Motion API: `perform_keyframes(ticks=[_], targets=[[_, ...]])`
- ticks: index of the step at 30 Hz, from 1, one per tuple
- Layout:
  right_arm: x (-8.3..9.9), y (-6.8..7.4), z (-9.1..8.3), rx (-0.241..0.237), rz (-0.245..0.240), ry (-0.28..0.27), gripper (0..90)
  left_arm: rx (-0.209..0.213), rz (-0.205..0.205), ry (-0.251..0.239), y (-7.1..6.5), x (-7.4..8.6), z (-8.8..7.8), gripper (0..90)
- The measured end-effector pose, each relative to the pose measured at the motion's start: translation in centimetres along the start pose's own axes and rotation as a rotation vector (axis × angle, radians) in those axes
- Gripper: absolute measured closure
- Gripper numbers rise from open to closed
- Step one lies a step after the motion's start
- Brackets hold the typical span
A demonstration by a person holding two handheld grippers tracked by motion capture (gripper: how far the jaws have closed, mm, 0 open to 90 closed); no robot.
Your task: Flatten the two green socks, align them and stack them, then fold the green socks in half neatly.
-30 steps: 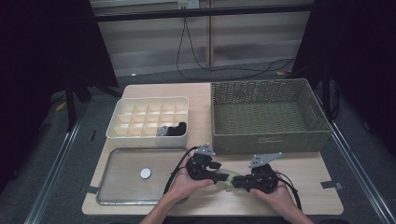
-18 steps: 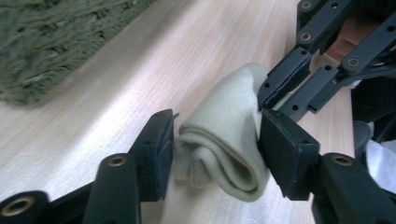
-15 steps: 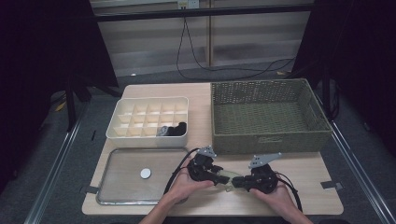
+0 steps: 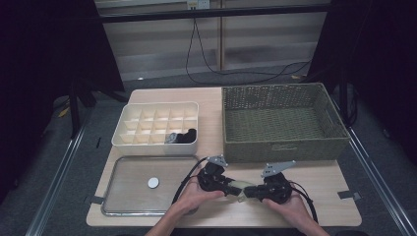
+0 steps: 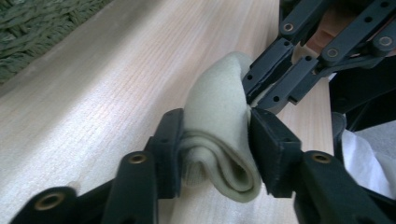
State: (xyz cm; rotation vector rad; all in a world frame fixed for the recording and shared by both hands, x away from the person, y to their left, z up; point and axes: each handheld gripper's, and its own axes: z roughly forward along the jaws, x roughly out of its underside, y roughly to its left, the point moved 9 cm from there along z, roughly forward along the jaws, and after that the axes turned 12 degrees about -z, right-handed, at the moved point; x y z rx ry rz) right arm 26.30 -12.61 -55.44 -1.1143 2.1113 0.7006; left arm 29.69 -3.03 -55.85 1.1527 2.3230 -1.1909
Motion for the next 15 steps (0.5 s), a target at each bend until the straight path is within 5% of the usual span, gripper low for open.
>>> perform_keyframes(ticks=[4,10,13,15], targets=[[-0.01,0.00,0.02,-0.002,-0.003,-0.002,83.9,0.035,-0.009,-0.003,-0.15,-0.10,0.12,62.5],[-0.09,0.10,-0.06,0.007,-0.004,0.011,83.7,0.010,-0.012,0.003,-0.29,-0.41,-0.04,66.2],[-0.26,0.19,-0.16,0.007,-0.003,0.011,82.0,-0.013,0.020,0.014,-0.28,-0.46,-0.30,66.6],[-0.37,0.23,-0.18,0.004,-0.005,0.000,79.9,0.003,-0.003,0.000,-0.34,-0.57,-0.46,66.5]])
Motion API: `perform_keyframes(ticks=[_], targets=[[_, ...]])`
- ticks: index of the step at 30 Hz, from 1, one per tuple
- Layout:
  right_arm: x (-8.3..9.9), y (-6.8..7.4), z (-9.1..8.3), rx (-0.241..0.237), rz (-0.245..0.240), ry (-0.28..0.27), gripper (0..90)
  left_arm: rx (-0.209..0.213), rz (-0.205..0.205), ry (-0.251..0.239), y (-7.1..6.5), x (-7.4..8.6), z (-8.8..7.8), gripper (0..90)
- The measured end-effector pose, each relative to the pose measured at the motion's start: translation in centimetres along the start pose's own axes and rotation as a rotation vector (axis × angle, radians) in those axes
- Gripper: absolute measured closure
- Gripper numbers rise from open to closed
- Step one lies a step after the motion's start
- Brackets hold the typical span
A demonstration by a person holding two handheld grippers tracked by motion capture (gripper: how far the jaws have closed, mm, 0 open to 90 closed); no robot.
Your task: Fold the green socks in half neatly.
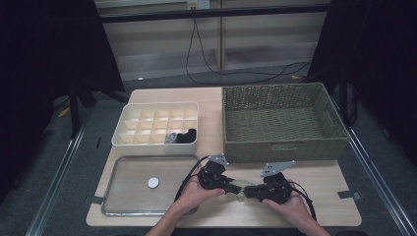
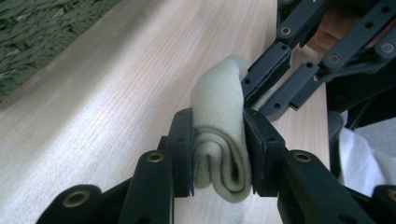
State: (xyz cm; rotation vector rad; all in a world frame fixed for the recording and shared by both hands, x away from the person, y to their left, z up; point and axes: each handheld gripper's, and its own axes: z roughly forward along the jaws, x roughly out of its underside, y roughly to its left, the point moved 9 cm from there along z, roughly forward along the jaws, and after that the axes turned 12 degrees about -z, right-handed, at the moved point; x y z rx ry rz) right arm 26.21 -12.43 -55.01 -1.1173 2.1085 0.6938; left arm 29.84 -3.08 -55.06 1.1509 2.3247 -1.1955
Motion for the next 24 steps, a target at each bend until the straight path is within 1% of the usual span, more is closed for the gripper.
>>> perform_keyframes(ticks=[1,3,4,6,7,10,11,12,13,14,15,16,17,18,19,20,21,22,23,24], targets=[[-0.1,0.1,-0.1,-0.006,-0.002,-0.008,77.8,-0.008,0.001,-0.003,0.1,-0.1,-0.2,66.5],[-0.3,0.0,-0.2,-0.003,0.000,-0.018,76.8,-0.021,-0.018,-0.007,0.4,-0.2,-0.5,66.5],[-0.4,-0.1,-0.3,-0.002,0.004,-0.023,75.1,-0.007,-0.028,-0.016,0.4,-0.3,-0.5,66.6],[-0.5,-0.3,-0.5,0.004,0.014,-0.034,74.1,-0.017,-0.024,-0.009,0.6,-0.2,-0.9,66.7],[-0.5,-0.4,-0.7,0.006,0.016,-0.042,73.6,-0.011,-0.026,-0.016,0.6,-0.3,-0.9,66.7],[-0.8,-0.7,-1.1,0.014,0.018,-0.066,69.9,-0.021,-0.026,-0.021,0.5,-0.3,-1.3,66.7],[-0.9,-0.7,-1.2,0.017,0.020,-0.071,67.3,-0.020,-0.025,-0.020,0.5,-0.2,-1.4,66.7],[-0.9,-0.8,-1.3,0.021,0.020,-0.073,65.2,-0.031,-0.014,-0.007,0.5,-0.2,-1.5,66.6],[-0.9,-0.9,-1.4,0.022,0.014,-0.076,62.9,-0.028,-0.008,-0.015,0.4,-0.3,-1.5,66.6],[-0.9,-0.9,-1.4,0.026,0.016,-0.075,60.9,-0.031,-0.004,-0.013,0.3,-0.4,-1.7,66.7],[-0.9,-1.0,-1.4,0.025,0.022,-0.079,58.3,-0.030,-0.008,-0.020,0.2,-0.5,-1.8,66.6],[-0.9,-1.0,-1.5,0.025,0.023,-0.080,56.6,-0.040,-0.004,-0.007,0.3,-0.5,-2.1,66.6],[-0.9,-1.1,-1.6,0.028,0.027,-0.084,54.2,-0.038,-0.005,-0.014,0.2,-0.5,-2.3,66.6],[-0.8,-1.2,-1.6,0.031,0.029,-0.085,51.3,-0.042,-0.001,-0.009,0.2,-0.5,-2.4,66.6],[-0.8,-1.2,-1.7,0.035,0.032,-0.085,48.9,-0.042,-0.008,-0.020,0.2,-0.6,-2.6,66.6],[-0.8,-1.3,-1.7,0.036,0.035,-0.087,47.1,-0.035,-0.003,-0.022,0.1,-0.6,-2.9,66.6],[-0.7,-1.4,-1.8,0.043,0.034,-0.085,45.8,-0.043,0.006,-0.020,0.1,-0.6,-3.1,66.5],[-0.7,-1.5,-1.8,0.045,0.033,-0.085,43.7,-0.034,0.003,-0.029,0.1,-0.6,-3.3,66.5],[-0.6,-1.5,-1.9,0.049,0.038,-0.085,41.9,-0.046,0.000,-0.031,0.1,-0.6,-3.6,66.5],[-0.6,-1.5,-1.9,0.049,0.039,-0.086,40.0,-0.047,-0.004,-0.035,0.0,-0.6,-3.9,66.5]])
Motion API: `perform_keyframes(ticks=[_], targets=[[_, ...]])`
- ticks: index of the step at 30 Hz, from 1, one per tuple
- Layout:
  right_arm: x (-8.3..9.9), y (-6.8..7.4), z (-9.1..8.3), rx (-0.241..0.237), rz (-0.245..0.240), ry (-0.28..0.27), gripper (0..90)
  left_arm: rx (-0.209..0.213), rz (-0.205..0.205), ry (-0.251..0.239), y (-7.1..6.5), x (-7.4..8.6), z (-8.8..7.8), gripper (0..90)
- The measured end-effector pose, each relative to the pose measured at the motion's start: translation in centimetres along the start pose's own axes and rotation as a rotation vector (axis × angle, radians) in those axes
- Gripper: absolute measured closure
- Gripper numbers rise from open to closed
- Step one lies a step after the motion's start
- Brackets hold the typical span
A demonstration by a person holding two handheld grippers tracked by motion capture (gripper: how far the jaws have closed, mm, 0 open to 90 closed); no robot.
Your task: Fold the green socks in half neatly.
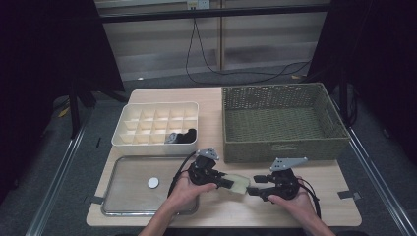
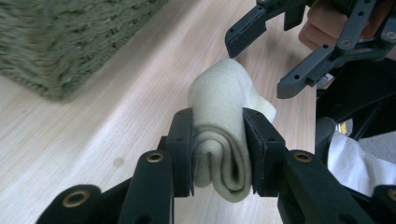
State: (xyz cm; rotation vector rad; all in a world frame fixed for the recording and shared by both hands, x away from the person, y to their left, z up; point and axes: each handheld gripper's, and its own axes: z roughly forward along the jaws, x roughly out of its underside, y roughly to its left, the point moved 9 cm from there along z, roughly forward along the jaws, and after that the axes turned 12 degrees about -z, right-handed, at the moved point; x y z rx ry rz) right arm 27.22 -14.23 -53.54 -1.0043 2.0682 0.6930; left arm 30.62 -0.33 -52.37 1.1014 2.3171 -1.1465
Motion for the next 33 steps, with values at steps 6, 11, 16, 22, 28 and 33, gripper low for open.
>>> perform_keyframes(ticks=[6,11,16,22,28,33], targets=[[-0.1,-0.3,-0.4,0.022,-0.003,-0.008,35.3,-0.030,0.006,0.000,0.2,0.4,-1.7,66.5],[0.0,-0.5,-0.3,0.026,0.004,-0.002,33.1,-0.033,-0.004,-0.017,0.8,0.3,-3.1,66.3],[0.0,-0.7,-0.3,0.038,0.007,-0.002,30.1,-0.056,-0.005,-0.025,1.2,0.3,-4.2,66.0],[0.1,-0.7,-0.3,0.043,0.006,-0.001,29.7,-0.075,-0.001,-0.032,1.2,0.1,-5.3,66.1],[0.1,-0.8,-0.2,0.039,0.010,0.001,29.8,-0.084,0.013,-0.051,1.2,-0.2,-6.3,66.0],[0.1,-0.8,-0.2,0.043,0.007,0.004,29.8,-0.097,0.016,-0.062,1.3,-0.7,-7.7,65.8]])
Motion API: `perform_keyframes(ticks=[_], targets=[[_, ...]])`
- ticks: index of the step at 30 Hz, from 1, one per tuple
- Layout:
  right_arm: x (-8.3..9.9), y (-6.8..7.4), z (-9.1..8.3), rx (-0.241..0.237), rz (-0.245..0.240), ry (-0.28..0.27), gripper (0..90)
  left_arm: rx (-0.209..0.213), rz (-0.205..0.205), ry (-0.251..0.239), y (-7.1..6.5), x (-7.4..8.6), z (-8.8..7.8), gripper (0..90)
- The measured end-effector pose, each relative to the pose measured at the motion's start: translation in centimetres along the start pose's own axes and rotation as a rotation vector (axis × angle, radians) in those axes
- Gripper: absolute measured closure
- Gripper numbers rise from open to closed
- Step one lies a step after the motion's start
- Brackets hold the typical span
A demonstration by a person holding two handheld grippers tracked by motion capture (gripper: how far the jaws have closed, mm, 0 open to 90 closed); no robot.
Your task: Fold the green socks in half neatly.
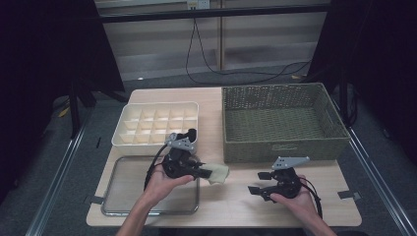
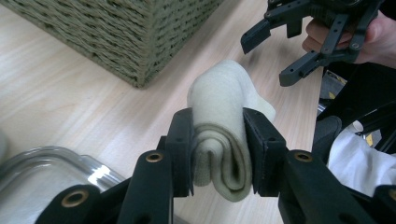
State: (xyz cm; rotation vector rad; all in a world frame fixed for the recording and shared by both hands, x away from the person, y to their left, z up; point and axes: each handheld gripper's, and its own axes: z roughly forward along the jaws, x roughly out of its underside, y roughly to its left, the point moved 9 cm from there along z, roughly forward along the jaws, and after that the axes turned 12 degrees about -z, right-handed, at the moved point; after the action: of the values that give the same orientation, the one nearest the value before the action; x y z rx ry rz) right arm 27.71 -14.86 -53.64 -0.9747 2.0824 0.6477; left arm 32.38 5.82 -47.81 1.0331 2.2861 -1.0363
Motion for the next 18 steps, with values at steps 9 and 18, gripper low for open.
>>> perform_keyframes(ticks=[9,18], targets=[[0.1,0.0,0.2,-0.002,0.002,0.009,29.6,-0.034,-0.022,-0.018,1.6,-0.9,-2.8,65.9],[0.2,-0.3,0.4,0.002,0.017,0.014,29.5,-0.067,-0.055,-0.030,3.0,-1.3,-4.9,66.0]])
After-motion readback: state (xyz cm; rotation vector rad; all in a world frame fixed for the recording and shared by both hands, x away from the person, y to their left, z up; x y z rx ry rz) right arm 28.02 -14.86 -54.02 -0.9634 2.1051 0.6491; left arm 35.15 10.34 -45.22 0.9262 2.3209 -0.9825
